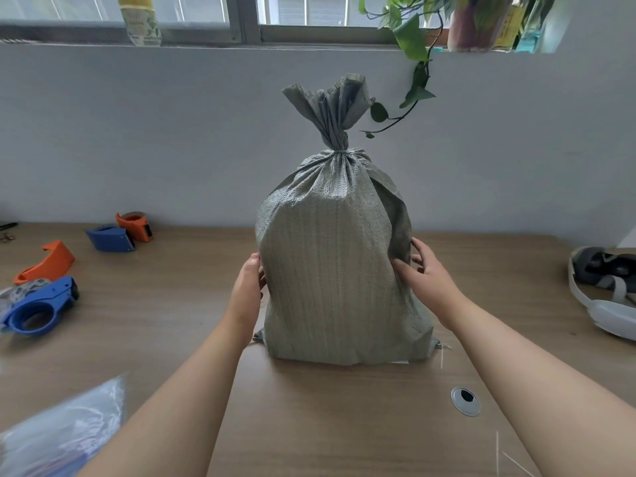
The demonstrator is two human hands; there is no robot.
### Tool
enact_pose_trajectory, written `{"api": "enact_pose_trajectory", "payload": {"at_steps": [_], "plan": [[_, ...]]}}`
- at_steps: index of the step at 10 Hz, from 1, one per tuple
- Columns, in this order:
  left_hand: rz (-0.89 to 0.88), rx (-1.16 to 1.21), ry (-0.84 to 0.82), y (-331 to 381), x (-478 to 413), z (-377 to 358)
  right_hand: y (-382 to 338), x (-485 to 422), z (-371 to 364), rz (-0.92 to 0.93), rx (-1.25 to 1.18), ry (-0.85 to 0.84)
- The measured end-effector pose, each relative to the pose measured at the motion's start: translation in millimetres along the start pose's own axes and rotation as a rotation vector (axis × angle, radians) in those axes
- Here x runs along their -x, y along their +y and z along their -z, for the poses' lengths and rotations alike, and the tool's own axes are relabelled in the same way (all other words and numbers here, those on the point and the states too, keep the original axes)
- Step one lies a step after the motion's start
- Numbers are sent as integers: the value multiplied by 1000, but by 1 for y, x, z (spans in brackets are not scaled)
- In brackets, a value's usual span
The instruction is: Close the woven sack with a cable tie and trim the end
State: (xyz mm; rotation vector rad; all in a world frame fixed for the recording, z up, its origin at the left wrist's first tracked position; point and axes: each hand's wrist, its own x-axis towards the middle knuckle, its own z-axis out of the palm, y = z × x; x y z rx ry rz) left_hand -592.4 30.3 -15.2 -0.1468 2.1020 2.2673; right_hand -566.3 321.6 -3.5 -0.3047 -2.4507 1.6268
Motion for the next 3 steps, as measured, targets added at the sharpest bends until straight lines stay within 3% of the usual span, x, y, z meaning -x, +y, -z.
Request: {"api": "enact_pose_trajectory", "payload": {"at_steps": [3], "plan": [[-63, -37, -51, 34, 51, 17, -36, 50, 13, -10, 10, 29]]}}
